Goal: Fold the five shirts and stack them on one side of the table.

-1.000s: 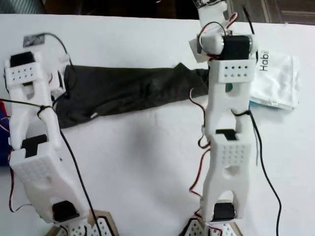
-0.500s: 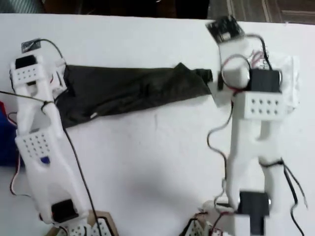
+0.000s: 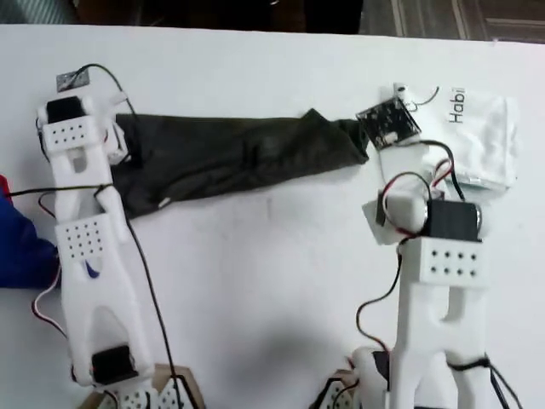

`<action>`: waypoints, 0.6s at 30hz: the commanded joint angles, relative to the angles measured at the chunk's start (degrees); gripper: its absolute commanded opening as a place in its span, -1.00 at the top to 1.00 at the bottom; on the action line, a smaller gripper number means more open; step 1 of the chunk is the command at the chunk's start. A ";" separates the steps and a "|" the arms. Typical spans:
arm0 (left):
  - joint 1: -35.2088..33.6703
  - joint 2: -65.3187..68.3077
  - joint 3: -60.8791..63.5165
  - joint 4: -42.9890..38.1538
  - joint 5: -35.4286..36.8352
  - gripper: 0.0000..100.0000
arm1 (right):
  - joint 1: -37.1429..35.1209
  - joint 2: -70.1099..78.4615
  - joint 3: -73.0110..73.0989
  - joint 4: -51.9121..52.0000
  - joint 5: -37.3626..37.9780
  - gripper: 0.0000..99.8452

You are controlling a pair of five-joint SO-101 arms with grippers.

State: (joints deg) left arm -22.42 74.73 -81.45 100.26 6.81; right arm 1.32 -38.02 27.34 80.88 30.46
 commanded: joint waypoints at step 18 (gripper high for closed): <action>-5.10 -4.48 9.71 2.46 -4.66 0.95 | 9.98 -5.67 12.31 -9.45 0.09 0.84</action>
State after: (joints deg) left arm -21.27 73.41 -78.37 100.62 2.77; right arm 9.93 -42.33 35.43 75.87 30.46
